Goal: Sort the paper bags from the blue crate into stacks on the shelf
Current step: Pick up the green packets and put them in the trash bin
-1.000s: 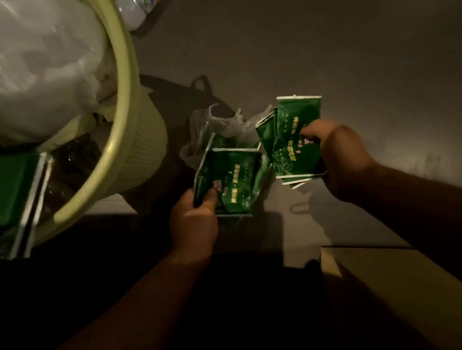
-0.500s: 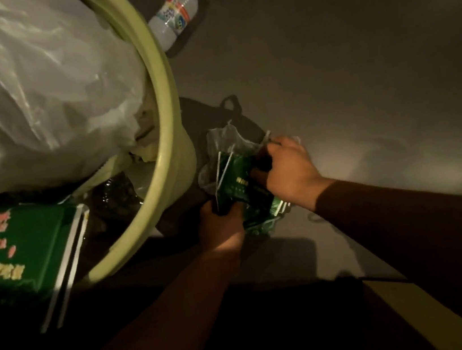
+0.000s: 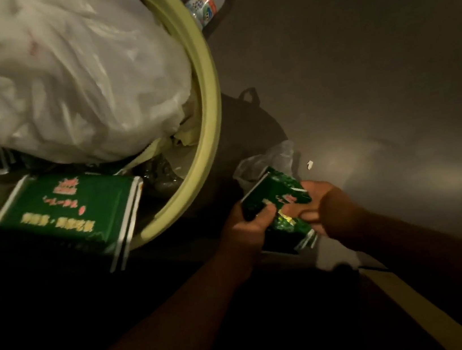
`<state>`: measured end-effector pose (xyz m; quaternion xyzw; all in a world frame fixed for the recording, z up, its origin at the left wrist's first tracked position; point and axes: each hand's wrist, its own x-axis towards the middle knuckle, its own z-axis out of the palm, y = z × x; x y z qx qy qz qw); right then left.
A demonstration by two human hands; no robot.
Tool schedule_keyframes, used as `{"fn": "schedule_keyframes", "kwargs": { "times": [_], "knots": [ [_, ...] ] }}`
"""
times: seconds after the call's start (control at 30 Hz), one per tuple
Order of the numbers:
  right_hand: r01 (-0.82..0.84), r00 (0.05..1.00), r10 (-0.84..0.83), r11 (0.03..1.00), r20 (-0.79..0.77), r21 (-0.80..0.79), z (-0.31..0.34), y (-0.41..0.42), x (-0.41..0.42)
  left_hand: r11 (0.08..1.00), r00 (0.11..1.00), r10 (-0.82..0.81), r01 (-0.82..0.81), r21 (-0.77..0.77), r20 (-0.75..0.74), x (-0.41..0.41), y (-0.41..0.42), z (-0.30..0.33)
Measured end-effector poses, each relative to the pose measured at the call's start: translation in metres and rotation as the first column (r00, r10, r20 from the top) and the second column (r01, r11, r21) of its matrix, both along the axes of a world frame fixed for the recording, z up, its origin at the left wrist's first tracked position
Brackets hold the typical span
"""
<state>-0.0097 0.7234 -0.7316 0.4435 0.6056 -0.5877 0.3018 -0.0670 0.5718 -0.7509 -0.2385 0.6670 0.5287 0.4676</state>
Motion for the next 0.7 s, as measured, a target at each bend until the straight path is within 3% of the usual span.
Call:
{"fn": "schedule_keyframes", "kwargs": {
  "times": [0.1, 0.27, 0.4, 0.53, 0.63, 0.7],
  "knots": [
    [0.004, 0.999, -0.002, 0.998, -0.032, 0.057, 0.042, 0.006, 0.019, 0.998, 0.998, -0.011, 0.007, 0.068, 0.062, 0.007, 0.003, 0.044],
    [-0.016, 0.97, 0.078, 0.966, -0.23, 0.257, 0.137, 0.007, 0.014, 0.978, 0.997, 0.031, -0.044, 0.203, 0.066, 0.009, 0.012, 0.139],
    [0.038, 0.914, 0.026, 0.988, -0.405, 0.149, 0.213, 0.006, 0.002, 0.977, 0.989, 0.113, -0.094, 0.189, -0.093, 0.004, 0.002, 0.219],
    [0.068, 0.805, -0.053, 0.998, -0.592, 0.003, 0.256, -0.021, -0.031, 0.966, 0.904, 0.253, -0.219, 0.137, -0.344, -0.012, -0.021, 0.265],
    [0.001, 0.683, 0.195, 0.963, -0.704, 0.269, 0.271, -0.047, -0.067, 0.945, 0.799, 0.308, -0.318, 0.071, -0.516, -0.036, -0.046, 0.291],
    [0.001, 0.618, 0.338, 0.902, -0.71, 0.431, 0.271, -0.064, -0.09, 0.935, 0.788, 0.222, -0.339, -0.104, -0.574, -0.051, -0.061, 0.303]
  ]
}}
